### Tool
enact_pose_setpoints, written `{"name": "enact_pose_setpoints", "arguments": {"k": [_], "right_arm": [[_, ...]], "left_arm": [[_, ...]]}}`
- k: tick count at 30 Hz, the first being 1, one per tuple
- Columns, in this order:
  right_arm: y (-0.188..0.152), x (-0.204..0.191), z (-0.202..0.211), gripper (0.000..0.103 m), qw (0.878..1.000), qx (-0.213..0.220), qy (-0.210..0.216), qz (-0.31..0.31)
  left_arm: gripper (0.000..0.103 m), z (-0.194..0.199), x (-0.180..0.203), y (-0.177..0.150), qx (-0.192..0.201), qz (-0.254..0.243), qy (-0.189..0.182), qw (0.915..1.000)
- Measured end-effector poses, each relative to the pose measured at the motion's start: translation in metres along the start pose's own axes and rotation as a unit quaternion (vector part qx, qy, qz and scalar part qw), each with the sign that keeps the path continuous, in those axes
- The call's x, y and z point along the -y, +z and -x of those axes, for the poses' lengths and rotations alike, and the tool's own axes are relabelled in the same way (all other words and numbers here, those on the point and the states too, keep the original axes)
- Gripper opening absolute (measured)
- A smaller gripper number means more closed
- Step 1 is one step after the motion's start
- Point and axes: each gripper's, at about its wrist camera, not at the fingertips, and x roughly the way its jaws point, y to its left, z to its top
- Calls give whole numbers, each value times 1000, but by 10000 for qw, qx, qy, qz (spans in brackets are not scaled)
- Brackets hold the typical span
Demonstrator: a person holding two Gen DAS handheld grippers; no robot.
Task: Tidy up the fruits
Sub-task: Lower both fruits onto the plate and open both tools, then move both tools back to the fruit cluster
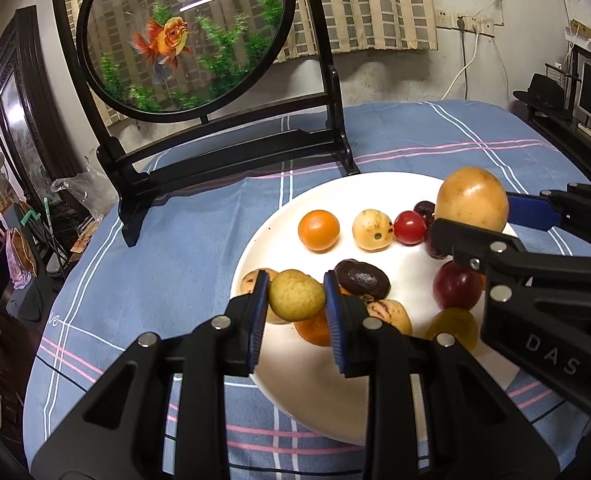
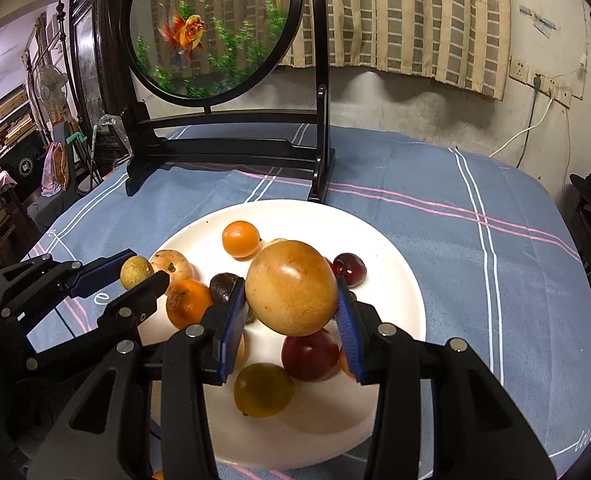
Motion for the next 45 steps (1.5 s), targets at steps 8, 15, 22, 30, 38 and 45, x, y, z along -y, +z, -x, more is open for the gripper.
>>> {"name": "enact_pose_setpoints", "arguments": {"k": [8, 15, 22, 30, 38, 45], "right_arm": [[7, 3, -18, 68, 9999, -116, -123, -39], [6, 6, -4, 71, 10000, 66, -40, -7], [-4, 8, 31, 71, 9998, 72, -157, -41], [-58, -5, 113, 71, 9995, 185, 23, 246], [-162, -46, 135, 71, 9935, -419, 459, 951], [-179, -46, 107, 71, 9892, -592, -257, 1318]], "left_arm": [[58, -10, 7, 1, -26, -158, 27, 9999], [60, -10, 3, 0, -39, -115, -6, 9999], [60, 12, -8, -4, -53, -7, 12, 10000], [71, 88, -49, -40, 250, -114, -13, 9996], [72, 114, -74, -119, -306, -13, -465, 9984], [72, 116, -62, -148, -484, -254, -729, 9958]]}}
